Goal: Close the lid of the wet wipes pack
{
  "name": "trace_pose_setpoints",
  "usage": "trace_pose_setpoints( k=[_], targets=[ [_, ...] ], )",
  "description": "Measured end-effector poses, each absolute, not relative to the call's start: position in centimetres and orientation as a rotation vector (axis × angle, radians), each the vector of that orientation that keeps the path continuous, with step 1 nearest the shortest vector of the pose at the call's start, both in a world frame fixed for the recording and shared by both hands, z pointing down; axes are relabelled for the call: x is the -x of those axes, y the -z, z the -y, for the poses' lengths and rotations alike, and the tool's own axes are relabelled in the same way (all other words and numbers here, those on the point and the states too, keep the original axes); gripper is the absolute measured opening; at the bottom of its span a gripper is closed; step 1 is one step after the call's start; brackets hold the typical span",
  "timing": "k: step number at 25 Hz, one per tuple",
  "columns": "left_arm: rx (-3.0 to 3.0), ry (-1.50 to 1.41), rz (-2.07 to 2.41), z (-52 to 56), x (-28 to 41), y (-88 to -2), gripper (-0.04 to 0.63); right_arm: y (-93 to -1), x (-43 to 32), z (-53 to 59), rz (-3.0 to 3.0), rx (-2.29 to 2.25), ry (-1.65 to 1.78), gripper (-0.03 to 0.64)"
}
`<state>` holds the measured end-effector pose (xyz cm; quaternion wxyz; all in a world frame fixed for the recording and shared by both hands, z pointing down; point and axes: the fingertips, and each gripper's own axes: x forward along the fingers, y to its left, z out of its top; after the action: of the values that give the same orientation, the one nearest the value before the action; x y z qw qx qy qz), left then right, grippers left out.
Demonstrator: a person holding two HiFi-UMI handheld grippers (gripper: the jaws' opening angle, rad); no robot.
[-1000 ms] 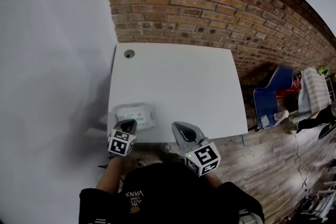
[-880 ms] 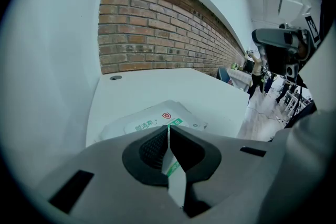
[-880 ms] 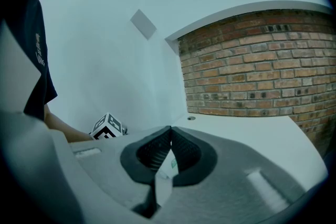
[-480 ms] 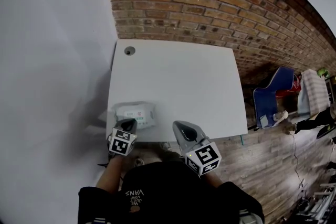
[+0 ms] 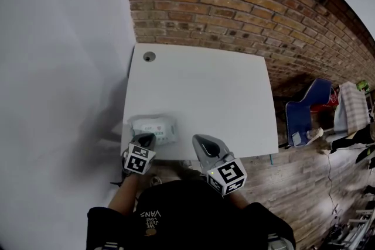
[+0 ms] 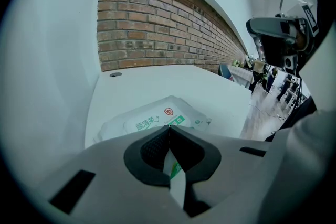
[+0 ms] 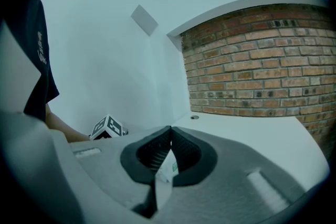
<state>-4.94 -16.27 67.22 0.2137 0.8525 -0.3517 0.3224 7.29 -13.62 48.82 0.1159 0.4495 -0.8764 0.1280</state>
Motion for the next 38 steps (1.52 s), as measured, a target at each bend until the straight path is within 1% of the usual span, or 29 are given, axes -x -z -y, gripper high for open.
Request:
trace_pose_setpoints(
  k=[19,27,38],
  targets=[
    [-2.400,-0.813,0.952,16.7,5.4,-66.9,0.013,-48.5,-6.0,13.7,2.575,-1.320,-0.371,-0.002],
    [-2.465,-0.723,0.967,16.9,5.4,-63.6,0.013,-48.0,-5.6,12.7,2.579,-1.354,-0.350,-0.002],
    [-2.559,-0.602,1.040,15.4,7.8,-59.0,0.012,-47.4,-3.7,10.5,2.594,-1.383,-0.336,-0.002]
  ],
)
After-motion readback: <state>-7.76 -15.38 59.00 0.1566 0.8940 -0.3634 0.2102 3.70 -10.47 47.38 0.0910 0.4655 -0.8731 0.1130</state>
